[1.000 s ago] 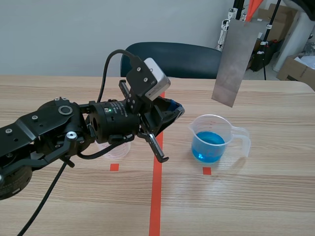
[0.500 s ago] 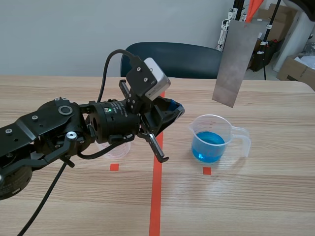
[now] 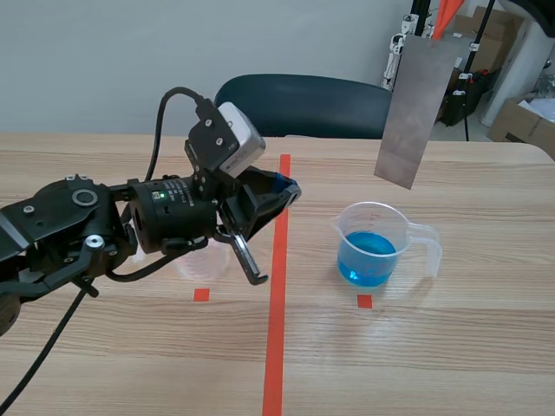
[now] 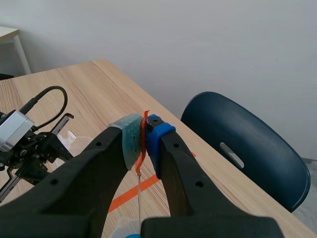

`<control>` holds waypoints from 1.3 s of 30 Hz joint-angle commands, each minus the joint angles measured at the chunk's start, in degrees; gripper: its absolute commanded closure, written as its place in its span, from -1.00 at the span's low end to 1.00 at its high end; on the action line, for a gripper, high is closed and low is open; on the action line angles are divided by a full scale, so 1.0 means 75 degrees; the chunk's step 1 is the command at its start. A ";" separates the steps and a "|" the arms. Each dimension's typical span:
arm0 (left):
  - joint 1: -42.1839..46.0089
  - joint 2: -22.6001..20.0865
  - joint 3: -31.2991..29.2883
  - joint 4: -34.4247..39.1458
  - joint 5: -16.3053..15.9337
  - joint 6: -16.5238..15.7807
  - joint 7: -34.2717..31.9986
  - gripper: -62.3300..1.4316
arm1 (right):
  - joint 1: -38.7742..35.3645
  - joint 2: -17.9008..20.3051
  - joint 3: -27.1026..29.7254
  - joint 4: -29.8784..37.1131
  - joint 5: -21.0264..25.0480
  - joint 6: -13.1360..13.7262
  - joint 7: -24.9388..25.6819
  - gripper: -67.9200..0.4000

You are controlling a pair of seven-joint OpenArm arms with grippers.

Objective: Do the redox reaction experiment. lower the plate into the blue solution

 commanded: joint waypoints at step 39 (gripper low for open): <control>0.3666 -0.1393 -0.0723 -0.3130 0.0463 0.0662 -0.7478 0.83 | -0.0434 -0.0580 0.0015 0.0050 -0.0600 -0.0376 -0.0146 0.98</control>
